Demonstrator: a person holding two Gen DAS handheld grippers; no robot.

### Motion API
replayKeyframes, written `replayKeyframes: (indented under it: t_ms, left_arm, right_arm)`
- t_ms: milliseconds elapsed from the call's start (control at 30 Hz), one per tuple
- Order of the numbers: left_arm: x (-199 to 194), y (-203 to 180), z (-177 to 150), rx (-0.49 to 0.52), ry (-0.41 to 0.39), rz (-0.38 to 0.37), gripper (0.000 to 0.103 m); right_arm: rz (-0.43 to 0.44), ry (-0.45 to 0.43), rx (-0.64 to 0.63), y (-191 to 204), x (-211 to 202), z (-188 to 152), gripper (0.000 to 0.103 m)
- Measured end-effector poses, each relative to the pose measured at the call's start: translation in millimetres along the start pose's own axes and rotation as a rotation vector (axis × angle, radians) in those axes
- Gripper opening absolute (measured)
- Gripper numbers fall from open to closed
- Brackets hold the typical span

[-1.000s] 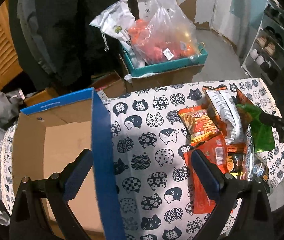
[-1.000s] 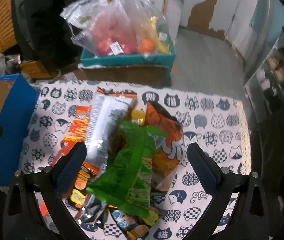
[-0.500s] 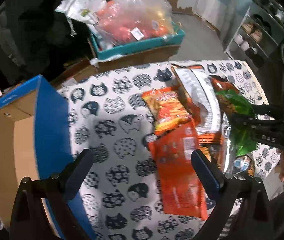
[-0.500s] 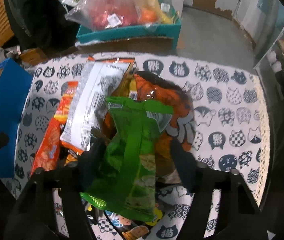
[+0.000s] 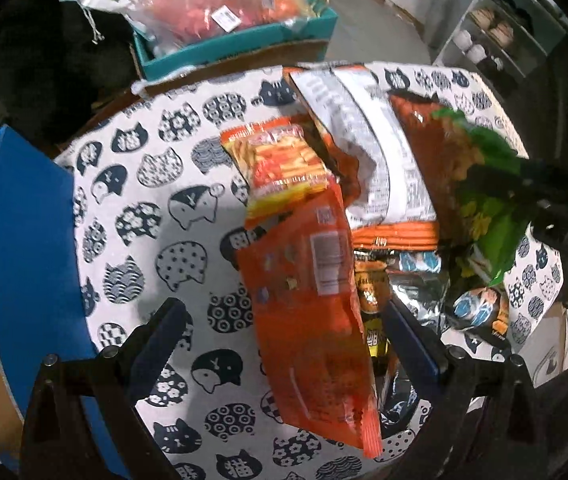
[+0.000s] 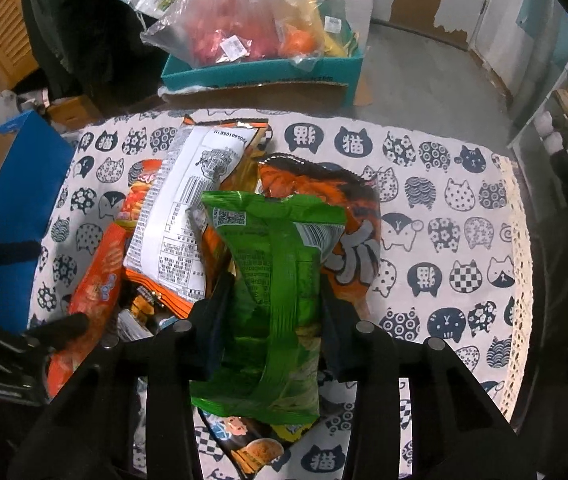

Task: Organize snacks
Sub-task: 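Grasp orange bag with left tool while right tool grasps green bag, then lift and carry orange bag in left tool while right carries green bag to box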

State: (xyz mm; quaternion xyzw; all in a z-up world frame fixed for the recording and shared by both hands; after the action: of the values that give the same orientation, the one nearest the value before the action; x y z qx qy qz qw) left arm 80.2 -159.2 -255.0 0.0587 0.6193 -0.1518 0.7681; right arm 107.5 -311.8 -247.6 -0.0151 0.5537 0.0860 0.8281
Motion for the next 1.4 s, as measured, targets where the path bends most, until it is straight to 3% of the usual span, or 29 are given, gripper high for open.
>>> replayKeyframes:
  t_ms: [100, 167, 300, 433, 733, 1100, 1400]
  left_arm:
    - [8.9, 1.0, -4.3, 0.000, 0.016, -0.003, 0.100]
    - [12.3, 2.3, -6.4, 0.001, 0.021, -0.012, 0.089]
    - [18.6, 2.8, -13.2, -0.027, 0.057, -0.081, 0.056]
    - [14.1, 10.9, -12.4, -0.009, 0.023, -0.028, 0.032]
    - [-10.3, 21.9, -9.2, 0.005, -0.055, 0.014, 0.028]
    - [-68.0, 34.2, -1.6, 0.012, -0.197, 0.027, 0.028]
    - [-118.6, 66.2, -2.9, -0.010, -0.313, 0.065, 0.028]
  right_arm:
    - [0.006, -0.008, 0.001, 1.2, -3.1, 0.7, 0.038]
    - [0.012, -0.009, -0.001, 3.9, -4.0, 1.0, 0.038]
    - [0.017, -0.017, -0.007, 8.2, -7.6, 1.3, 0.038]
    - [0.014, -0.026, -0.020, 12.4, -12.1, 1.9, 0.038]
    - [0.011, -0.050, -0.047, 25.7, -25.9, 7.4, 0.038]
    - [0.032, -0.096, -0.090, 58.3, -48.3, 21.7, 0.038]
    - [0.066, -0.118, -0.125, 92.3, -61.1, 32.0, 0.038]
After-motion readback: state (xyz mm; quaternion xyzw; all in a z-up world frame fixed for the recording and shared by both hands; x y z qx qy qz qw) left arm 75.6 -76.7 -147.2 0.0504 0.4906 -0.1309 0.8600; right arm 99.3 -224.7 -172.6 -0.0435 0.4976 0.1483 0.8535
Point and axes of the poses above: each gripper's, at about its wrist camera, not at the fingertips, and x roughly the way its jaws point, y to its left, z to its top, the point moved 10 cm from there along x, roughly the way its jaws point, and after that the axes turned 4 degrees about -x, right-handed, at the moved point
